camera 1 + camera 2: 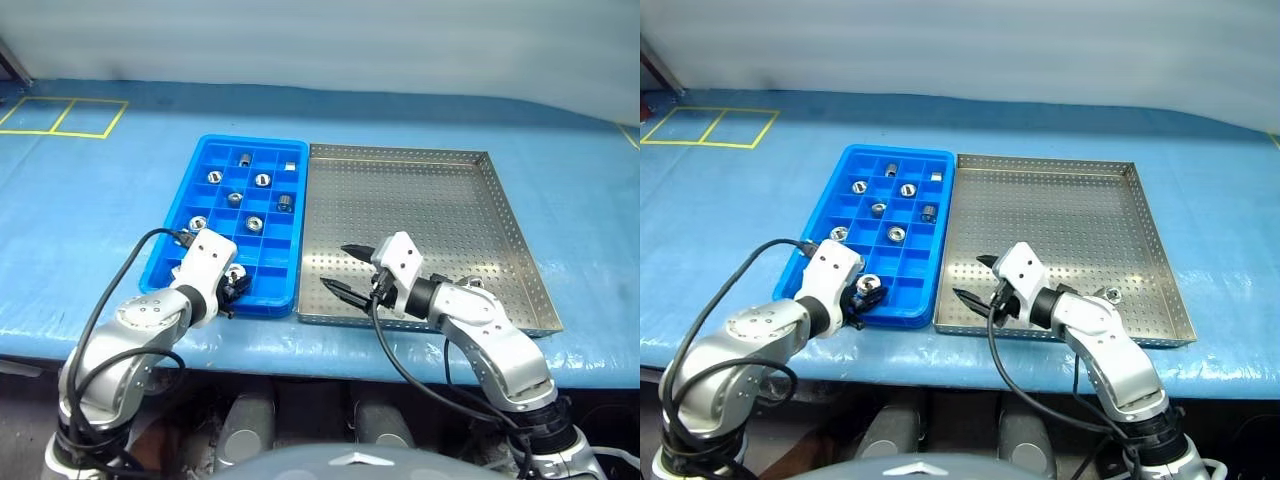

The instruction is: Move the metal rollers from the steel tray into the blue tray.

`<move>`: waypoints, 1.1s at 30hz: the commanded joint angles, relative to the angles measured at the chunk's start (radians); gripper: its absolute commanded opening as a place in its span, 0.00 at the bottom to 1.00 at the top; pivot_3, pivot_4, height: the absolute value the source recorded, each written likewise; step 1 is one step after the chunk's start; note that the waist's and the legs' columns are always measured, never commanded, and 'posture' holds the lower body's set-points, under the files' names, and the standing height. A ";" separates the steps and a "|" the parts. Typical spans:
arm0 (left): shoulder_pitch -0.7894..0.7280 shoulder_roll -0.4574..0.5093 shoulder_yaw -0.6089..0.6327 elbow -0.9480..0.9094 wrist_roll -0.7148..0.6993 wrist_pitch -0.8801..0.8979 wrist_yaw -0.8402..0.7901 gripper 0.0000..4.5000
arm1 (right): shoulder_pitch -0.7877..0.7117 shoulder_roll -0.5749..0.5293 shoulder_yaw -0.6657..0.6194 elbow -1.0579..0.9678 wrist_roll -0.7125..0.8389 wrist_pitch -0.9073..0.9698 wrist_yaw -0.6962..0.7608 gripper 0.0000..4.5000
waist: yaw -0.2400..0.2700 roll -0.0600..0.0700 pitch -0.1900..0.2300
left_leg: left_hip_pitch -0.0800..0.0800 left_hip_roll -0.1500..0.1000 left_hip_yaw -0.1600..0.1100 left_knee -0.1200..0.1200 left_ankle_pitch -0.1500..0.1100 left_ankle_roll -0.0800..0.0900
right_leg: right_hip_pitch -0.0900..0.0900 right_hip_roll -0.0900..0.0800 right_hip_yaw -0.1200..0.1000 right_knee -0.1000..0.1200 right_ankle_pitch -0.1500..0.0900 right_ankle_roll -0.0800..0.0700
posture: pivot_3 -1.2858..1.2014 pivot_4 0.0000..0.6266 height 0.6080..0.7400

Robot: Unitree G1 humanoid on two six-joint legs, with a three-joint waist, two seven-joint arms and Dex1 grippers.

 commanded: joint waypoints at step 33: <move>-0.266 -0.108 -0.324 0.432 -0.004 -0.678 -0.376 0.65 | 0.066 -0.099 -0.216 -0.206 -0.128 0.328 -0.273 0.82 | -0.037 0.000 -0.001 | -0.001 -0.001 0.002 0.001 0.000 0.001 | 0.000 0.000 0.001 -0.001 0.000 0.000 | 0.48 0.24 1.00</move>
